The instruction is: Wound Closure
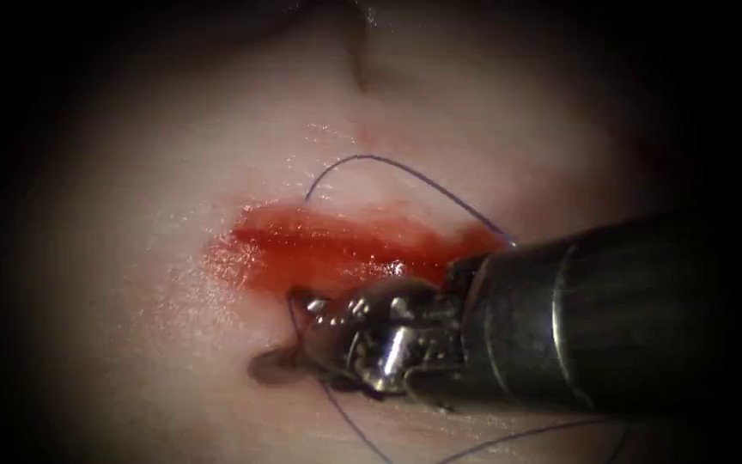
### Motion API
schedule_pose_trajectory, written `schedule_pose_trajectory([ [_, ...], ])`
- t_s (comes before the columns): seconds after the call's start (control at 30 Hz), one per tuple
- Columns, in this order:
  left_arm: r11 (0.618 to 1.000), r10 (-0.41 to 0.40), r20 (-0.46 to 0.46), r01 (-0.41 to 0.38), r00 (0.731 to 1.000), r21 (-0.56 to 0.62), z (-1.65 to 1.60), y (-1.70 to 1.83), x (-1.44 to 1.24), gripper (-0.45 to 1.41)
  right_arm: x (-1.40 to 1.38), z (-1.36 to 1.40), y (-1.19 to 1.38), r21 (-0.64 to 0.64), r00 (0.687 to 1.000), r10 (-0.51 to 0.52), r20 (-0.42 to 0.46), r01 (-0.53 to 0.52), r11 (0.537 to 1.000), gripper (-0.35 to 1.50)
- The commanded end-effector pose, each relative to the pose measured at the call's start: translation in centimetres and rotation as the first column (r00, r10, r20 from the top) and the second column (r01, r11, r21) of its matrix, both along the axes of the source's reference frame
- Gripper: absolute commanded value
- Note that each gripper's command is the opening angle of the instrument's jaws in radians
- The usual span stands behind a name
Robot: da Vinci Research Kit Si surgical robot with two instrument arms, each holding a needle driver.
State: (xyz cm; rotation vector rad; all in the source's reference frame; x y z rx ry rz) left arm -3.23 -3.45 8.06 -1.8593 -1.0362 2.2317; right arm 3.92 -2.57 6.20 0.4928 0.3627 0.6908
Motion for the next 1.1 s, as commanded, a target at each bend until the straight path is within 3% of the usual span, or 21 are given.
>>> schedule_pose_trajectory([
  [0.03,1.0,0.002,0.002,-0.002,1.0,0.005,0.03,-0.1,-0.04,-0.45,0.07,0.1,-0.13,0.029,1.0,-0.006,0.013,0.006,1.0,0.34],
  [0.13,1.0,-0.001,0.0,0.001,1.0,0.004,0.02,-0.09,-0.02,-0.45,0.09,0.08,-0.19,0.087,0.998,0.049,0.032,-0.052,0.995,-0.35],
  [0.43,1.0,-0.004,-0.001,0.004,1.0,0.003,0.02,-0.09,0.0,-0.45,-0.06,-0.07,-0.14,0.05,0.995,0.065,0.075,-0.069,0.996,-0.35],
  [0.77,1.0,-0.003,0.0,0.003,1.0,0.003,0.02,-0.09,0.01,-0.45,-0.17,-0.29,-0.41,0.071,0.998,0.023,0.051,-0.027,0.997,-0.35],
  [0.93,1.0,-0.006,-0.002,0.006,1.0,0.002,0.03,-0.09,0.01,-0.45,-0.27,-0.63,-0.76,0.12,0.999,-0.04,0.002,0.039,0.992,-0.35],
  [1.1,1.0,-0.006,-0.002,0.006,1.0,0.001,0.03,-0.09,0.0,-0.45,-0.44,-1.05,-0.93,0.162,0.997,-0.079,-0.013,0.08,0.984,-0.35],
])
